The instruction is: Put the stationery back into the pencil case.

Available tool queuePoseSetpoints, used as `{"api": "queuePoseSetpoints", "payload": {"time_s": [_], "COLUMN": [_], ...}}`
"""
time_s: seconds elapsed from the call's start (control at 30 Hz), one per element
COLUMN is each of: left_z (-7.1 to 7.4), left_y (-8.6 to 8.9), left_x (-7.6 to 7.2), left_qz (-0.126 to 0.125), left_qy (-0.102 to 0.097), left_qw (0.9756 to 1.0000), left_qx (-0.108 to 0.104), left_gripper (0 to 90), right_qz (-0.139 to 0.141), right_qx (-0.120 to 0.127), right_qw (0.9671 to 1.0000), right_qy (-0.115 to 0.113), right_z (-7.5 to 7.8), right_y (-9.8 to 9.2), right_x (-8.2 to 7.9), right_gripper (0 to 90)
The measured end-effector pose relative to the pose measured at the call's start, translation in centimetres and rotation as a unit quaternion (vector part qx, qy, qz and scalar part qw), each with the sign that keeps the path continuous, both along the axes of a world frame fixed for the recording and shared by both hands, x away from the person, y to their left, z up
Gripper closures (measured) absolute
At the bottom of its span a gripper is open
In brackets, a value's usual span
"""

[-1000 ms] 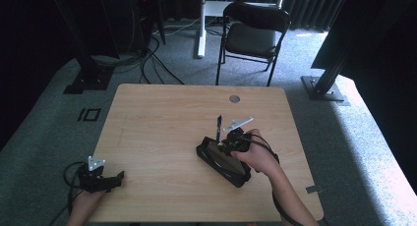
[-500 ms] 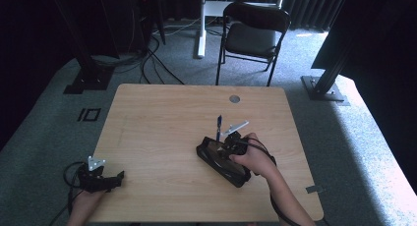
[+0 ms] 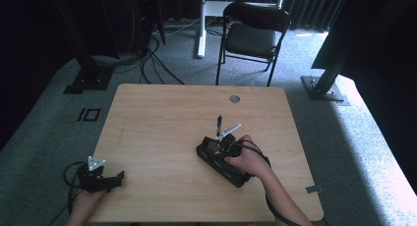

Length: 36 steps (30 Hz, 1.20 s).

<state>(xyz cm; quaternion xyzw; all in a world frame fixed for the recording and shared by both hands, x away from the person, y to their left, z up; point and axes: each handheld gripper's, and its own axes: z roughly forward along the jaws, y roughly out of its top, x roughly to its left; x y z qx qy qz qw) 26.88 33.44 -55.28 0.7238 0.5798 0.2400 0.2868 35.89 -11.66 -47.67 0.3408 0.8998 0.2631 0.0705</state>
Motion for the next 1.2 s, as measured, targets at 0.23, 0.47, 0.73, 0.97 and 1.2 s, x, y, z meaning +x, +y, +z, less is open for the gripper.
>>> {"api": "queuePoseSetpoints", "payload": {"time_s": [0.23, 0.47, 0.73, 0.97, 1.2], "left_z": [0.0, 0.0, 0.0, 0.0, 0.0], "left_y": [0.0, 0.0, 0.0, 0.0, 0.0], "left_x": [0.0, 0.0, 0.0, 0.0, 0.0], "left_qz": [0.0, 0.0, 0.0, 0.0, 0.0], "left_qy": [0.0, 0.0, 0.0, 0.0, 0.0], "left_qw": [1.0, 1.0, 1.0, 1.0, 1.0], "left_qx": [0.0, 0.0, 0.0, 0.0, 0.0], "left_gripper": [0.4, 0.4, 0.4, 0.4, 0.4], "right_qz": [-0.001, 0.002, 0.004, 0.006, 0.009], "right_qx": [-0.005, -0.012, -0.02, -0.02, -0.022], "right_qw": [1.0, 0.9998, 0.9996, 0.9995, 0.9994], "right_qy": [0.009, 0.014, 0.019, 0.021, 0.024], "right_z": [-0.6, -1.0, -1.4, -1.7, -1.9], "right_y": [0.2, 0.6, 1.1, 1.3, 1.4], "right_x": [0.3, 0.3, 0.5, 0.5, 0.6], "right_gripper": [68.3, 68.3, 68.3, 68.2, 68.2]}}
